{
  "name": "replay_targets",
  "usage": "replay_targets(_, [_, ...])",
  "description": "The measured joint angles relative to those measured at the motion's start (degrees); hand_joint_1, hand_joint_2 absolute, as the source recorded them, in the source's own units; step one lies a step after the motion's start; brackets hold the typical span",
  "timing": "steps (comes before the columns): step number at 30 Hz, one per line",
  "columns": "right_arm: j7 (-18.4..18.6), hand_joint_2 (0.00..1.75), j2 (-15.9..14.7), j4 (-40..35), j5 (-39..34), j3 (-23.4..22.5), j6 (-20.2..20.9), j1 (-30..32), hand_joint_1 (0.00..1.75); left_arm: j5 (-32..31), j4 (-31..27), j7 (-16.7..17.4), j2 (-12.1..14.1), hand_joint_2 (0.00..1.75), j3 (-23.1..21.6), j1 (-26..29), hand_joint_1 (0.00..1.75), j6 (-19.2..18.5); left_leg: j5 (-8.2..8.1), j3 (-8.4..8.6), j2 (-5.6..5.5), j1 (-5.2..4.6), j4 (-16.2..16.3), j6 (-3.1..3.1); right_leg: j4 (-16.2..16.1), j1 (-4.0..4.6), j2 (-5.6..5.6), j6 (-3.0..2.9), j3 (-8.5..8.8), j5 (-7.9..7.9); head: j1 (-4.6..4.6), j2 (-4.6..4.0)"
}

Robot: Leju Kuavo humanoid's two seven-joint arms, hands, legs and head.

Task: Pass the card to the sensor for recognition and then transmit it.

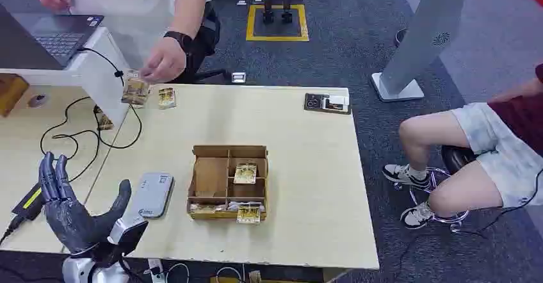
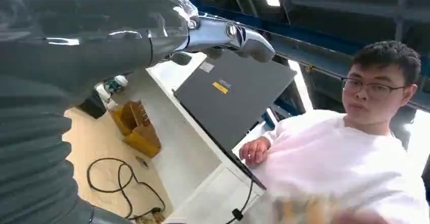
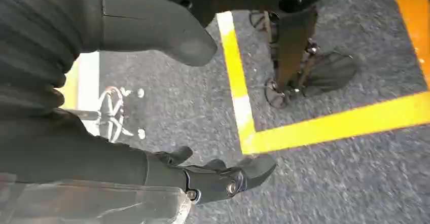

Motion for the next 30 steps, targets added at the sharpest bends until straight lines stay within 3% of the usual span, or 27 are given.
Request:
replay_targets(6, [-3.3,1.75,0.5,-0.2,-1.7,0.0,-2.7,1.0,0.00,-2.9,-2.3,1.5,0.0,1.75,0.5,0.8,0.00,0.0,0.00,-0.02,-0.04,0.00,0.0,0.00,0.0,0.00,-0.03,0.00,0.02,0.00,0.00,0.00])
replay_targets(10, [-5.5,1.75,2.3,-2.3,-2.6,-0.7,-2.3,3.2,0.00,-5.9,-6.6,6.0,-0.2,1.75,0.2,3.2,0.00,0.0,-0.03,-0.03,-0.03,0.00,0.0,-0.01,0.0,0.00,-0.02,0.02,0.00,-0.05,0.00,0.00])
replay_targets(14, [-6.0,1.75,4.1,-4.8,-2.6,-1.2,-1.7,4.9,0.00,-7.4,-9.4,7.8,-0.5,1.75,0.1,4.5,0.00,0.0,-0.04,-0.07,-0.05,0.00,0.0,-0.01,0.0,0.00,-0.05,0.03,-0.01,-0.08,0.00,0.00])
replay_targets(22, [-2.6,1.75,8.2,-12.6,-0.2,-2.4,0.4,7.1,0.00,-11.3,-11.8,12.9,-0.9,1.75,-2.9,7.3,0.00,0.0,-0.03,-0.04,-0.05,0.00,0.0,-0.01,0.0,0.00,-0.06,0.04,0.01,-0.06,-0.02,0.00])
replay_targets(30, [0.2,1.75,9.9,-18.0,3.0,-3.5,3.4,8.0,0.00,-14.4,-12.2,13.3,-0.9,1.75,-4.9,7.3,0.00,0.0,-0.03,-0.01,-0.04,0.00,0.0,-0.01,0.0,0.00,-0.03,0.04,0.00,-0.05,-0.04,0.00])
